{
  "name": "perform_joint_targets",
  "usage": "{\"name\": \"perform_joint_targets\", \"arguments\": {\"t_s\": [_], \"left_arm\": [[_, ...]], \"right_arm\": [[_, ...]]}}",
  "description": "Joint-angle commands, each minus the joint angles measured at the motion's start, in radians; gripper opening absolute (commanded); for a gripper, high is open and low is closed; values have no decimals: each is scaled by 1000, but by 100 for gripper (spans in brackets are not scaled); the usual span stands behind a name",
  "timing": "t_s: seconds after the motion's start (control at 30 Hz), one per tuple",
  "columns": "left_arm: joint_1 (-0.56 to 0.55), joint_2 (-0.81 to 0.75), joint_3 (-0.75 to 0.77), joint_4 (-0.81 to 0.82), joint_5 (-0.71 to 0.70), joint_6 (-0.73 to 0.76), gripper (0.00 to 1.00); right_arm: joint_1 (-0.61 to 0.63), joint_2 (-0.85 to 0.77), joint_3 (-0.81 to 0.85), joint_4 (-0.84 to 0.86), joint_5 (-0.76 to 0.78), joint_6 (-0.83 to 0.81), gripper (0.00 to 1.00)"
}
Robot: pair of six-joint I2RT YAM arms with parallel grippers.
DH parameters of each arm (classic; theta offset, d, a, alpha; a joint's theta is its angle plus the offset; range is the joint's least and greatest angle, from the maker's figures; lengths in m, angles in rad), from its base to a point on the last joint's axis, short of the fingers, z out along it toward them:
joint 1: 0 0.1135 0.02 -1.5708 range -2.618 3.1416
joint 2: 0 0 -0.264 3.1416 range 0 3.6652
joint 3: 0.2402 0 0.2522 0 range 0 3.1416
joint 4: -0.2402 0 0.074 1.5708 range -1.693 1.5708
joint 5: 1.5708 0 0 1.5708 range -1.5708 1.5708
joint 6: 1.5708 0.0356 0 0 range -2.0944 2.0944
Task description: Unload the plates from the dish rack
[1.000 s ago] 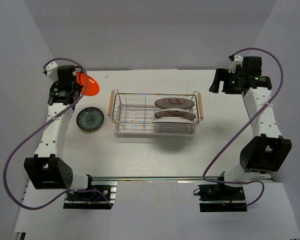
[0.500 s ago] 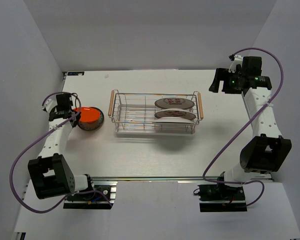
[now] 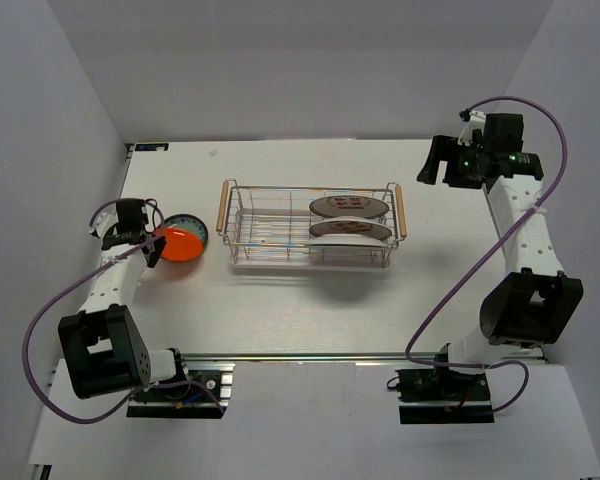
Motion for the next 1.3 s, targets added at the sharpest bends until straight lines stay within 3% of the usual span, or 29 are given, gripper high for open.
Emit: {"name": "perform_joint_targets", "arguments": {"t_s": [0.0, 0.13, 0.27, 0.37, 0.47, 0.6, 0.63, 0.77, 0.8, 0.87, 1.07, 1.2, 1.27], "left_arm": [[6, -20, -5, 32, 6, -4, 36], [6, -21, -8, 37, 9, 11, 47], [6, -15, -5, 65, 14, 24, 48], [6, 11, -3, 86, 41, 31, 54], [6, 35, 10, 99, 69, 44, 66], [6, 35, 52, 114, 127, 115, 95], [6, 34, 69, 118, 151, 143, 98], [-17, 17, 193, 89, 276, 274, 98], [-17, 3, 231, 94, 382, 331, 98], [-17, -7, 259, 95, 466, 358, 98], [-26, -112, 262, 108, 721, 467, 98], [-26, -201, 234, 89, 733, 475, 98], [-26, -208, 239, 57, 727, 493, 98]], "right_arm": [[-3, -46, -25, 33, -20, 37, 89], [-4, -72, -81, 57, -34, 57, 89], [-4, -97, -100, 59, -23, 59, 89], [-6, -112, -106, 53, -9, 59, 89], [-6, -121, -108, 40, -6, 59, 89], [-1, -143, -109, 34, -15, 33, 89], [-1, -144, -108, 33, -26, 24, 89], [10, -167, -51, 11, -118, -169, 89], [20, -169, -31, 20, -117, -194, 89], [43, -147, 61, 30, -141, -252, 89], [240, -17, 361, -136, -187, -586, 89], [425, -38, 284, -151, -12, -822, 89], [503, -48, 256, -232, -11, -906, 89]]}}
